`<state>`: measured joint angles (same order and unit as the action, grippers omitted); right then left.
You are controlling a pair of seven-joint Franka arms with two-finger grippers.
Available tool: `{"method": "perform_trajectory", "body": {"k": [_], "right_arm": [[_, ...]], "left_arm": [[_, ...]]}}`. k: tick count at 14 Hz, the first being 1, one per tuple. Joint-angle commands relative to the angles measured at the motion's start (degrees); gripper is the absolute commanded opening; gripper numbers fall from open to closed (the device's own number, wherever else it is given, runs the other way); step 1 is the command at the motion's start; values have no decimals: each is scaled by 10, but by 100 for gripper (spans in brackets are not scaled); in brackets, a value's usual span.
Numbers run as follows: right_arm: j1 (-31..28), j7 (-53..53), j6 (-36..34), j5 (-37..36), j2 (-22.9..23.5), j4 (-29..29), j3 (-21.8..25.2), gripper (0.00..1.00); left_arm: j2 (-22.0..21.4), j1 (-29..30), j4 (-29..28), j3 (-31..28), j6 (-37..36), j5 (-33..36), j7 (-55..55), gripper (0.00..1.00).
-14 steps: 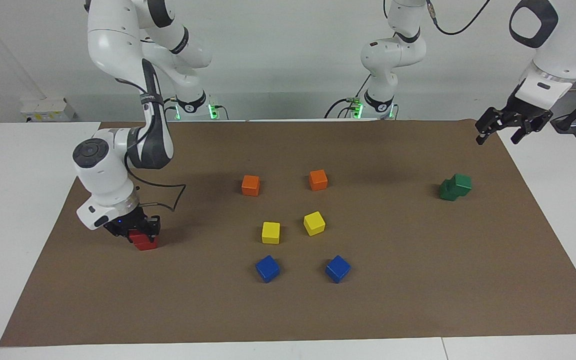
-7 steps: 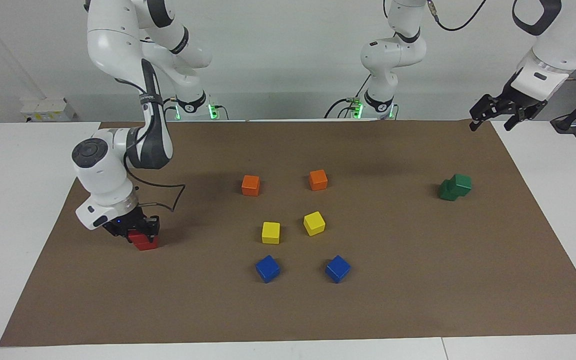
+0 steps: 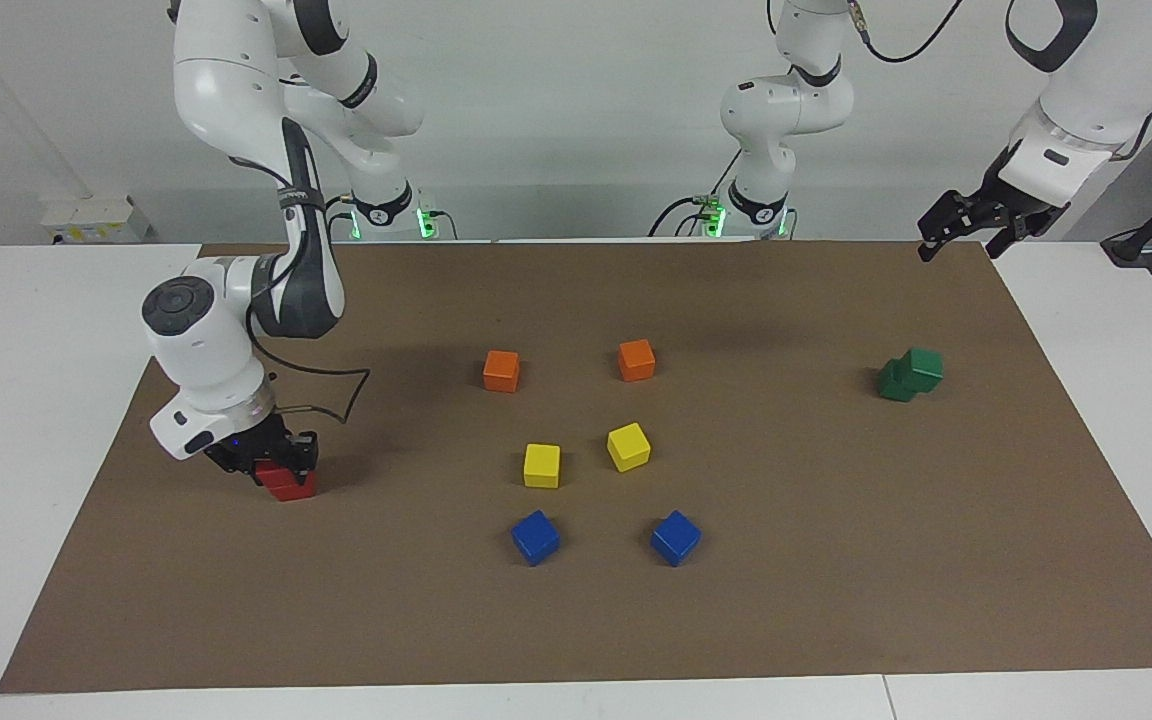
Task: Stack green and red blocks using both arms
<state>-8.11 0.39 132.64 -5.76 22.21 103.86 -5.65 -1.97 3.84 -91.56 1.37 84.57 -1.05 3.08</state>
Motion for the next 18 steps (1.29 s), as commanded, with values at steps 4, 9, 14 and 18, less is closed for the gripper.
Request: {"method": "perform_trajectory", "body": {"k": [4,9,14,18], "right_arm": [[-4,-2,12,7,-19,22,-4,100],[-1,1,8,7,-18,14,-4,100],[22,-7,-146,5,-67,-52,-5,100],[27,-29,-307,8,-167,-68,-16,100]], "left_arm": [[12,-18,26,-9,1,-9,-18,100],[12,-20,26,-9,17,-9,-18,100],[12,-15,25,-8,30,-4,-18,100],[11,-14,26,-8,31,-9,-18,100]]}}
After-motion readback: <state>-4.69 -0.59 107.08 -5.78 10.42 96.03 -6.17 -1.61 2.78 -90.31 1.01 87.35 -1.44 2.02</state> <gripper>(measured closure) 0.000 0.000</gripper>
